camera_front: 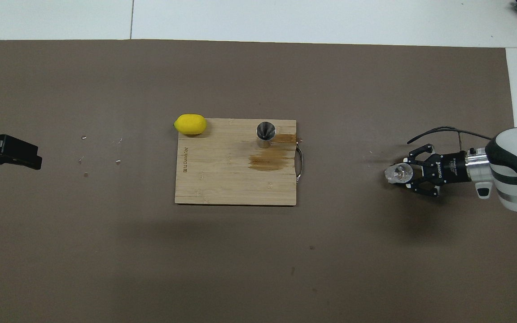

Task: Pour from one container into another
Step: 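Reach the right gripper around the clear glass cup and close it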

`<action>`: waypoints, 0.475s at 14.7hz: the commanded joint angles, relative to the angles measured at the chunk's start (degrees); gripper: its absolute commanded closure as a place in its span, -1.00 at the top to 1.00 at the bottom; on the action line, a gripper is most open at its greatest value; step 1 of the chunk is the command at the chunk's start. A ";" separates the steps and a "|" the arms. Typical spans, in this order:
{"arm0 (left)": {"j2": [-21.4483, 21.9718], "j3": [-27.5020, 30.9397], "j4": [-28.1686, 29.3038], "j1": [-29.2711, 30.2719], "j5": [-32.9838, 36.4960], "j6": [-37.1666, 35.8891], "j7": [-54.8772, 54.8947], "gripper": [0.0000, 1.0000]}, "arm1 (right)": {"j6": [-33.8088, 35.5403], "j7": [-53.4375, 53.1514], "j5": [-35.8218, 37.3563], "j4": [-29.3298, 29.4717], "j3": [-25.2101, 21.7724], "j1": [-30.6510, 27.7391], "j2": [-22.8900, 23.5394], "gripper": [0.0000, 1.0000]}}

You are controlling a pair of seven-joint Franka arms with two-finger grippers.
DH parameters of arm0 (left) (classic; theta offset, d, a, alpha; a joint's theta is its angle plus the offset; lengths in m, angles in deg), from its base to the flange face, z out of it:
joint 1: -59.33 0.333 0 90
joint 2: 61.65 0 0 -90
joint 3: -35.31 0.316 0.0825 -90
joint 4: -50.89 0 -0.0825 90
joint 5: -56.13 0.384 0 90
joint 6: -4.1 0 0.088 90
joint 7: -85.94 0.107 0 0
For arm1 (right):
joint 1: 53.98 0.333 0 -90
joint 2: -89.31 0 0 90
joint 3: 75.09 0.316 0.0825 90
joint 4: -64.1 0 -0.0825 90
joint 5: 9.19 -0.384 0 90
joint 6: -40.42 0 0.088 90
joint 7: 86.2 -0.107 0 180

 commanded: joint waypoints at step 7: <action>1.12 -0.16 1.07 0.39 0.71 -0.44 0.38 1.00 | -1.10 -2.76 -1.74 0.20 0.06 0.58 -1.98 -1.00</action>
